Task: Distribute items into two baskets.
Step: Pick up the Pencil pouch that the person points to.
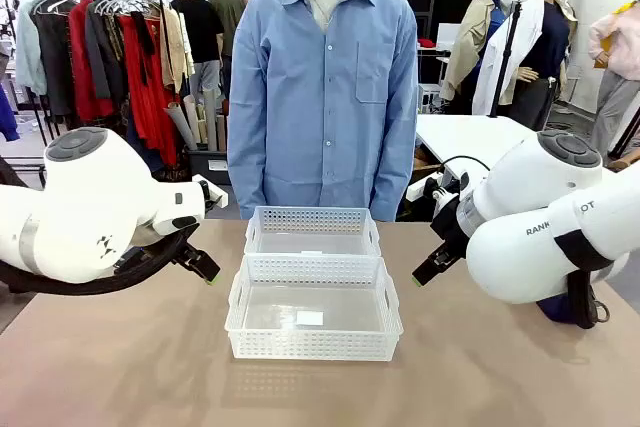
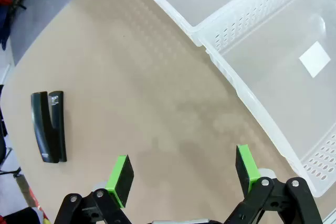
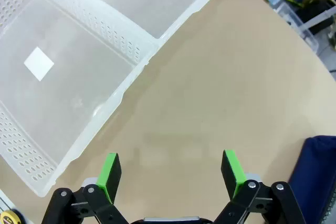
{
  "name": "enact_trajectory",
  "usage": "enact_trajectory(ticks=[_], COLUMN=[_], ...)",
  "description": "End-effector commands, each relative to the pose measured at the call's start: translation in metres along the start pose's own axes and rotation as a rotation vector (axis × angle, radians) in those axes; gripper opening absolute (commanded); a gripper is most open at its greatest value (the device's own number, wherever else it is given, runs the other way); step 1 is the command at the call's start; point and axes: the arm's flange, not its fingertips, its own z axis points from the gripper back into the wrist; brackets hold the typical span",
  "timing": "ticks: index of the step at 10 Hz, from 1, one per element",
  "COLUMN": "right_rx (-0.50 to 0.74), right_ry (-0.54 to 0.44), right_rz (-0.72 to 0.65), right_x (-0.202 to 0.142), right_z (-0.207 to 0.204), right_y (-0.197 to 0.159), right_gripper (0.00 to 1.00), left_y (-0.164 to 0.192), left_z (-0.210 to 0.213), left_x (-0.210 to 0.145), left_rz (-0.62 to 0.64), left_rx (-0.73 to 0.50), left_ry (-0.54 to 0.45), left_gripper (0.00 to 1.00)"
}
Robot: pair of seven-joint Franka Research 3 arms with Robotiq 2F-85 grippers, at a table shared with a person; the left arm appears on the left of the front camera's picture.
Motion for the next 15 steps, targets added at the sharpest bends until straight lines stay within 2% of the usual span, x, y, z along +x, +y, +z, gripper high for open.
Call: enact_trajectory(ticks=[1,13,15], right_rx=[0.0,0.0,0.018], right_ry=[0.0,0.0,0.006], right_rz=[0.0,0.0,-0.02], right_x=[0.0,0.0,0.004], right_z=[0.0,0.0,0.002], right_y=[0.0,0.0,-0.008], right_gripper=[1.0,1.0,1.0], left_y=[0.0,0.0,0.012], left_z=[0.0,0.0,0.011], left_x=[0.0,0.0,0.01], left_rz=[0.0,0.0,-0.002], left_rx=[0.0,0.0,0.044], left_ry=[0.0,0.0,0.019], left_gripper=[1.0,1.0,1.0])
